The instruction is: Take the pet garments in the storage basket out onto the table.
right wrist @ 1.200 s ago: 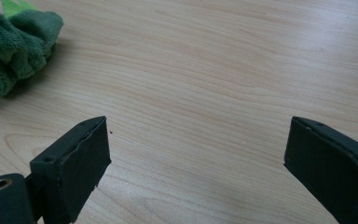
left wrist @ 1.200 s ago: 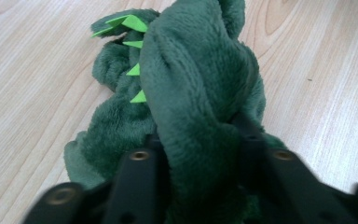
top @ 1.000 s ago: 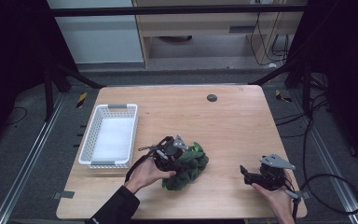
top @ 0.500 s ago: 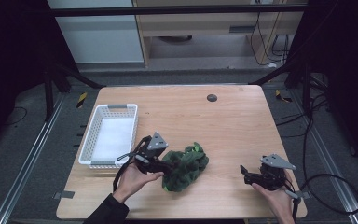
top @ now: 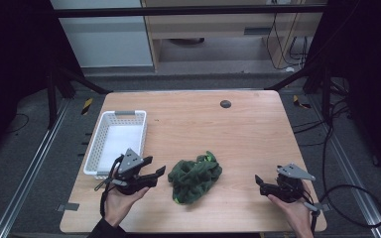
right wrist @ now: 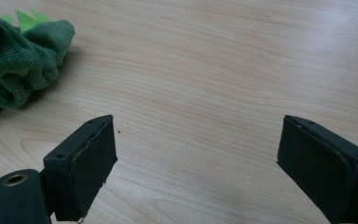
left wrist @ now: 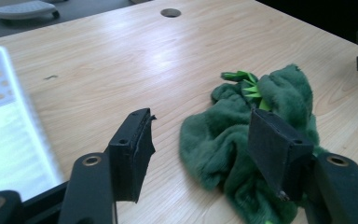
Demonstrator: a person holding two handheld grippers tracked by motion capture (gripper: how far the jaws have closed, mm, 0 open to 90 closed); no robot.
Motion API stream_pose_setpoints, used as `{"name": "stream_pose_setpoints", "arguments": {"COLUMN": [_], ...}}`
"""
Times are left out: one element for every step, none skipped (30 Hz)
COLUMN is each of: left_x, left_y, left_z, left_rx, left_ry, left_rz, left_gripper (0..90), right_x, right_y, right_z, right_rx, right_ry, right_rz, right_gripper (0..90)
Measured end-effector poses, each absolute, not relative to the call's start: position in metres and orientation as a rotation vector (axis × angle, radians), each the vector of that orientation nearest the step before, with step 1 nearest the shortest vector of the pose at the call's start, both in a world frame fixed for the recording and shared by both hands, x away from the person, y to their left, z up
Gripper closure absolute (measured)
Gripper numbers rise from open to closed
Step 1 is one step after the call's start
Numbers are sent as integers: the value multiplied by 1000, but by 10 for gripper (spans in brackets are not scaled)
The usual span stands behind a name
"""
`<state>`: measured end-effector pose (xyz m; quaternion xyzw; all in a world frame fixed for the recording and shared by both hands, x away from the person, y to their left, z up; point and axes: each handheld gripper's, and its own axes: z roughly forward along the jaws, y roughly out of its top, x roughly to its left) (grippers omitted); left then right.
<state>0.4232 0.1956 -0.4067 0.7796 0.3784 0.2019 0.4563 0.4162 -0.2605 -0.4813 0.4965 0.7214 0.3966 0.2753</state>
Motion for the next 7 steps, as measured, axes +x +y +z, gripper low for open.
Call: {"name": "stream_pose_setpoints", "arguments": {"left_x": [421,419,417,415,412,411,408], "left_y": [200,205,209,215,219,222,225], "left_z": [-408,-408,-409,-411,-412,-413,-416], "left_rx": [1910,1895,1878,1867,1859,1859,1858], "left_ry": [942,954,965,976,983,984,988], "left_rz": [508,516,514,525,533,532,539], "left_gripper": [406,407,409,409,410,410,409], "right_x": [416,416,415,415,414,414,413], "right_y": [-261,-260,-260,-260,-260,-260,-260], "right_z": [-482,-482,-482,-482,-482,-482,-482], "right_rx": [1333,1333,1338,1337,1339,1343,1342], "right_ry": [1940,1940,1941,1940,1939,1938,1937], "right_rz": [1064,1064,1064,1063,1065,1069,1068], "right_gripper": [113,113,111,109,107,105,103]}}
